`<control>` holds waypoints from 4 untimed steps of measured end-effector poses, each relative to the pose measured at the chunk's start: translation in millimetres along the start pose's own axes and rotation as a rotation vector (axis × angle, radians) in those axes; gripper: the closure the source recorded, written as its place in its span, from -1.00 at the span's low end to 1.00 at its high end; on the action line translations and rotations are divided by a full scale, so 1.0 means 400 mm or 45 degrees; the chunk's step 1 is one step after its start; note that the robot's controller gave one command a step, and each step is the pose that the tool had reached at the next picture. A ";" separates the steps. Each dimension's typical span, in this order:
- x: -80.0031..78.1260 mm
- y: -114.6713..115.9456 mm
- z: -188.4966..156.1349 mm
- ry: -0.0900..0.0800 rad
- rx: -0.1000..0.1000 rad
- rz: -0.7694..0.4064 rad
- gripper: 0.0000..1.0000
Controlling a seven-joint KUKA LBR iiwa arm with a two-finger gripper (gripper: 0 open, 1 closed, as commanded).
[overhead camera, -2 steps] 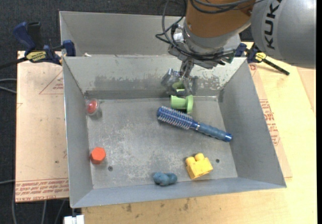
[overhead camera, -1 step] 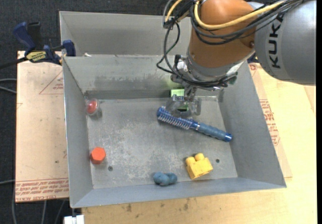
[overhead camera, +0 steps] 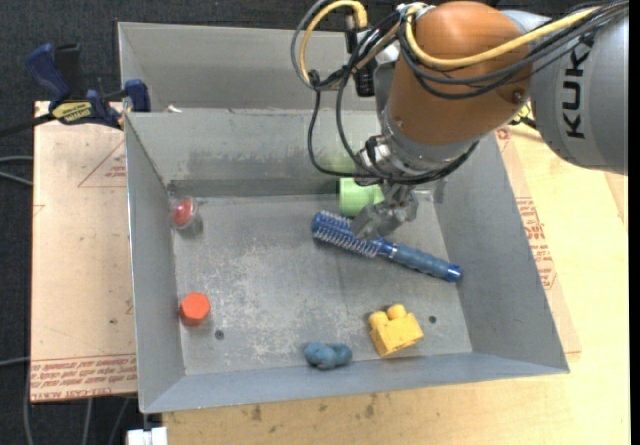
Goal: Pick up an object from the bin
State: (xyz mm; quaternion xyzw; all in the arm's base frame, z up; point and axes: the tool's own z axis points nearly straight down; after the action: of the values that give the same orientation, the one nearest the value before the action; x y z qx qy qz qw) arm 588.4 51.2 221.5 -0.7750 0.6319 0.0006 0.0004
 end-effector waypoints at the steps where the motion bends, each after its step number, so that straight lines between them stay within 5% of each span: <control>1: -0.074 0.224 0.130 -0.003 -0.006 -0.425 1.00; 2: -0.039 0.050 -0.292 0.002 0.009 -0.972 1.00; 3: -0.039 0.054 -0.285 -0.003 0.001 -0.973 -1.00; 4: -0.042 0.164 -0.052 -0.009 -0.011 -1.106 -1.00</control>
Offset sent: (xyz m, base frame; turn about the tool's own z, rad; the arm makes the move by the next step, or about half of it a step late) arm -0.0925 0.0096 -0.0506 -0.3367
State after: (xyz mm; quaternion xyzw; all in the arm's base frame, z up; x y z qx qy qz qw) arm 521.0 54.4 242.4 -0.9689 0.2473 0.0056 -0.0007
